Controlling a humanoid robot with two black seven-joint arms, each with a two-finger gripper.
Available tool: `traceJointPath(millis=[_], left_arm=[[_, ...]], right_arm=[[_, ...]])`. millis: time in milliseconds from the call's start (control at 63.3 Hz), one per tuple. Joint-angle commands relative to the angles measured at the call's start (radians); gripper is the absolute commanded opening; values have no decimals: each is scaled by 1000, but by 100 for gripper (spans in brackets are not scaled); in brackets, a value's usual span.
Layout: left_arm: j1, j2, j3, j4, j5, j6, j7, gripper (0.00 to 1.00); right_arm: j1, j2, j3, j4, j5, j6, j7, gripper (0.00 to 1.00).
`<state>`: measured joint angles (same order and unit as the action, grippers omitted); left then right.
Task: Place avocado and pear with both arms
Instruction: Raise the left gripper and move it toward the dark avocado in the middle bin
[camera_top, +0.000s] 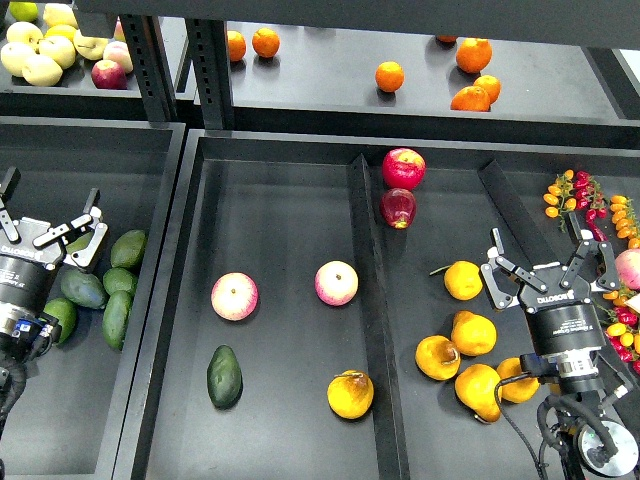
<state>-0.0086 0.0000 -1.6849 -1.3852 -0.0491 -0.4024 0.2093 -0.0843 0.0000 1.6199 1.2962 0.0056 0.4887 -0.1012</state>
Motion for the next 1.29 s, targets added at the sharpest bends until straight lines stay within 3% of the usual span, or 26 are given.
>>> traceJointPath(millis=[0, 95, 158, 584, 663, 726, 789, 947, 1279], left_arm=[[-1, 0, -6, 0, 0, -4, -1, 100], [1, 0, 10, 2, 2, -50, 13, 100], [2, 0, 10, 2, 3, -52, -1, 100], [2, 0, 17, 2, -1, -78, 33, 100], [1, 0, 17, 2, -1, -78, 114, 100], [-2, 0, 19, 2, -1, -72, 218, 100], [-13, 0, 20, 2, -1, -67, 275, 100], [-92, 1, 45, 2, -18, -18, 279, 98], [-312, 455, 391, 48, -161, 17, 279, 98]], right_arm=[[0, 0, 0, 0, 1, 0, 2, 100], [0, 0, 0, 0, 1, 0, 2, 100], [0, 0, 0, 0, 1, 0, 2, 100], [0, 0, -8, 0, 4, 0, 0, 100], [0, 0, -8, -1, 4, 0, 0, 100], [0, 0, -8, -1, 5, 0, 0, 100], [0, 0, -9, -1, 7, 0, 0, 100], [0, 0, -8, -5, 17, 0, 0, 100], [0, 0, -5, -8, 22, 0, -2, 100]])
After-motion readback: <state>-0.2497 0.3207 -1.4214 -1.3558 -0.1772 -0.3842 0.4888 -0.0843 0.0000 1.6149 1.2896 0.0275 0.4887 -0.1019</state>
